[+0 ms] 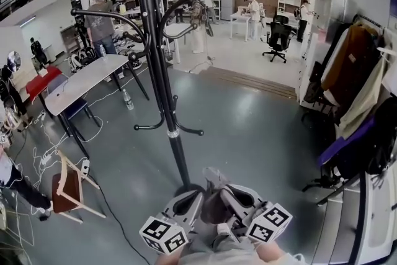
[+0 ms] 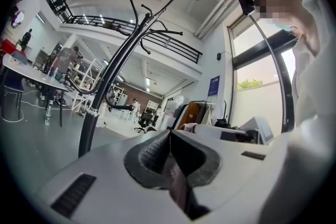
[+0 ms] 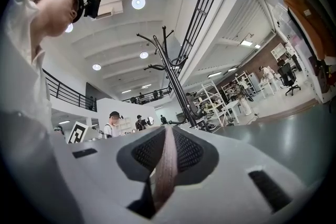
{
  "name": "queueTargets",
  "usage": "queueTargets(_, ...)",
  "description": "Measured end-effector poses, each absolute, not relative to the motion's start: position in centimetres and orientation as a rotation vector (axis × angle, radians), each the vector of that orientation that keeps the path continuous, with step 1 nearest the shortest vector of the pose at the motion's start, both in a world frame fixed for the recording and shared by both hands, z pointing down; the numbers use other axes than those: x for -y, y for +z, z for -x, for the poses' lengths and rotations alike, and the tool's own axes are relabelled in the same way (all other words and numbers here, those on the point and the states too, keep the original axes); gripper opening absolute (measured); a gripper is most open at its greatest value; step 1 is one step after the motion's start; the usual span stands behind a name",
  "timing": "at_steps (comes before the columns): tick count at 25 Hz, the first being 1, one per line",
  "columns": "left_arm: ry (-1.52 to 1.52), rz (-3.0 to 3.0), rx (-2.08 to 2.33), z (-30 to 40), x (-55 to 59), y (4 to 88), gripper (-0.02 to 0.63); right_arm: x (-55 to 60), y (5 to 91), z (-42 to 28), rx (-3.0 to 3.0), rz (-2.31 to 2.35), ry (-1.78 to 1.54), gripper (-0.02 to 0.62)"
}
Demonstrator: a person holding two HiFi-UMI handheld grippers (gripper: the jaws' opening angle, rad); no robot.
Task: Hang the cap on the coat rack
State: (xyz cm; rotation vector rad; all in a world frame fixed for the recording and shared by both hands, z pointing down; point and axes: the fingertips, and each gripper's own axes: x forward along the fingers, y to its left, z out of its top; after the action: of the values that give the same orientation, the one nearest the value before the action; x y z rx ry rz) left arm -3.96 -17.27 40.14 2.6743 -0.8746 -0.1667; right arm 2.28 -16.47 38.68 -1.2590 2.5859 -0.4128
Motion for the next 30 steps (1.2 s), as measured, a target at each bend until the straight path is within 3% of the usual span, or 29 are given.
queueTargets(30,-0.19,-2.694,0.998,-1.7,32.9,36.1,0.017,34.0,35.3,-8.9,-2.622,1.134,-0.342,0.035)
